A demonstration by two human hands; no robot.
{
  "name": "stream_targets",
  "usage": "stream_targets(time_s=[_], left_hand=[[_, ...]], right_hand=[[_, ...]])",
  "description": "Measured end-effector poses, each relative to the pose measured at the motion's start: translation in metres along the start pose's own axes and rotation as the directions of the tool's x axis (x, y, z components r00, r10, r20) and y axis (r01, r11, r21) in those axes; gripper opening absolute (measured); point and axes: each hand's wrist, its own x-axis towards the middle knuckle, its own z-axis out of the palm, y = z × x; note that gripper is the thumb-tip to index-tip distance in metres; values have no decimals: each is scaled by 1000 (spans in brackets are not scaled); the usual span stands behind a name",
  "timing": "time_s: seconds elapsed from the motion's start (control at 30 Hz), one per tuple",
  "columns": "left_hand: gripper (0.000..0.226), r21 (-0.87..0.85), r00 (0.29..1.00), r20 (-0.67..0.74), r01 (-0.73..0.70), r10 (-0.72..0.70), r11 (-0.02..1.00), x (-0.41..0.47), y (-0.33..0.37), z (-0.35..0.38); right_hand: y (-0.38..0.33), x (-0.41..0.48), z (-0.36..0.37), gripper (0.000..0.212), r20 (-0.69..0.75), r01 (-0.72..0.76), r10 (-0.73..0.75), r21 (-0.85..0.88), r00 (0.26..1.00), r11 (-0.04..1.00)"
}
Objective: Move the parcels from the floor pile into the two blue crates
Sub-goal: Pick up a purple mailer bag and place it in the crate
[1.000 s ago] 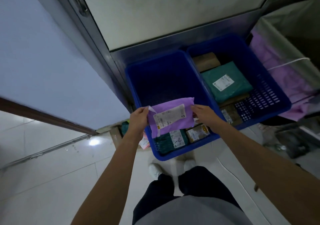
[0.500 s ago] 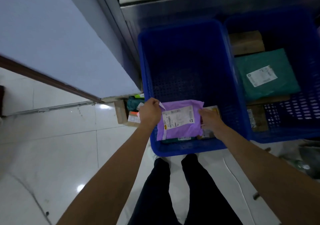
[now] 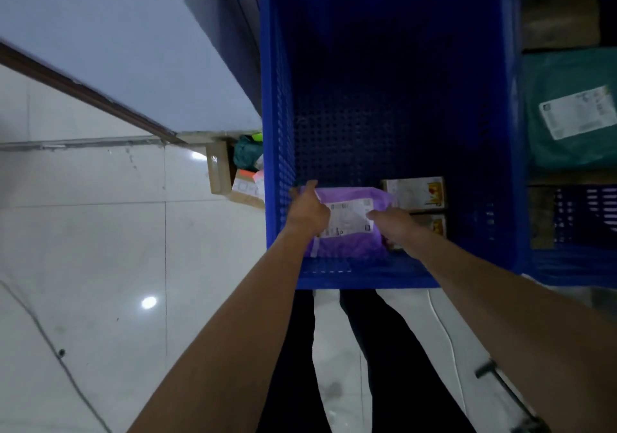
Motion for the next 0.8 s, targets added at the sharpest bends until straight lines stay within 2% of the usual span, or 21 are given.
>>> stream_targets(time_s=[0.07, 0.27, 0.37, 0.57, 0.8], left_hand=[[69, -23, 999, -17, 32, -32, 999, 4, -5, 0], [64, 120, 997, 47, 49, -55, 992, 2, -2, 3], [64, 166, 997, 63, 39, -50, 985, -5, 4, 0], [63, 169, 997, 71, 0, -12, 986, -39, 21, -12], [58, 85, 999, 45, -11, 7, 996, -114, 37, -31]], right_hand=[[0, 1, 3, 49, 13, 2, -1, -59, 1000, 998], [-6, -5, -2, 55, 18, 24, -21, -162, 1000, 986], [-6, -11, -9, 37, 32, 61, -56, -177, 998, 982], [-10, -43, -30, 34, 41, 119, -114, -168, 993, 979], [-8, -110, -51, 37, 25, 163, -161, -195, 987, 967]])
